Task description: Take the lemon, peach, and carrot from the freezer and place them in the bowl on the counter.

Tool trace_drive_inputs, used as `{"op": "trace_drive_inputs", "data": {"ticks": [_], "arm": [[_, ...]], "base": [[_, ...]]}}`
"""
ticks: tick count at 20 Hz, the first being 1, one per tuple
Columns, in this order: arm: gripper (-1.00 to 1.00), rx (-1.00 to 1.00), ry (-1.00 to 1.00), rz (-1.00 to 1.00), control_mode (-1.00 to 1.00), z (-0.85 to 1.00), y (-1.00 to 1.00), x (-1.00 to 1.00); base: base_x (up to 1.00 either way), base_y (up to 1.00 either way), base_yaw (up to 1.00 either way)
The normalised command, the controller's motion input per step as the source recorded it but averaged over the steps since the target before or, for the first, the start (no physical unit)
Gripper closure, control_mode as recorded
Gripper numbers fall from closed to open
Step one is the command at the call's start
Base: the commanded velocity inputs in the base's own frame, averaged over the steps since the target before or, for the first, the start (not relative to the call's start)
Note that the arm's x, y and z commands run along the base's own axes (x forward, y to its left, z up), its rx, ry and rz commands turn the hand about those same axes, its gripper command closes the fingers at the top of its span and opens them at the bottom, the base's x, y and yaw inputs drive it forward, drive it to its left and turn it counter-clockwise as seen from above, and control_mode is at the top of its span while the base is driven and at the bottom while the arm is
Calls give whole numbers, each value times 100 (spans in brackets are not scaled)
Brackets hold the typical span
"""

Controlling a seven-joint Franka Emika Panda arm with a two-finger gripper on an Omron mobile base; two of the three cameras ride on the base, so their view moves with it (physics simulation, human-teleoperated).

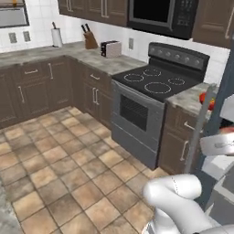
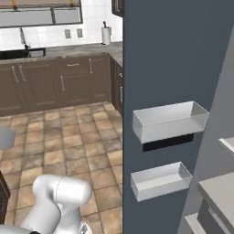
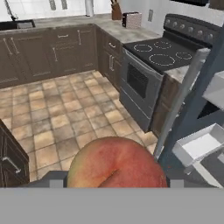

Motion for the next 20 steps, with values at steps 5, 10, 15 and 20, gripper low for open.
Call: {"op": "trace_drive_inputs", "data": {"ticks": [5,10,15,20], "arm": [[100,0,0,0,100,0,0,0],[100,0,0,0,100,0,0,0],[100,0,0,0,100,0,0,0],[100,0,0,0,100,0,0,0]], "base": [[85,82,29],[100,38,-10],[96,0,-40],[73,0,-59]]}}
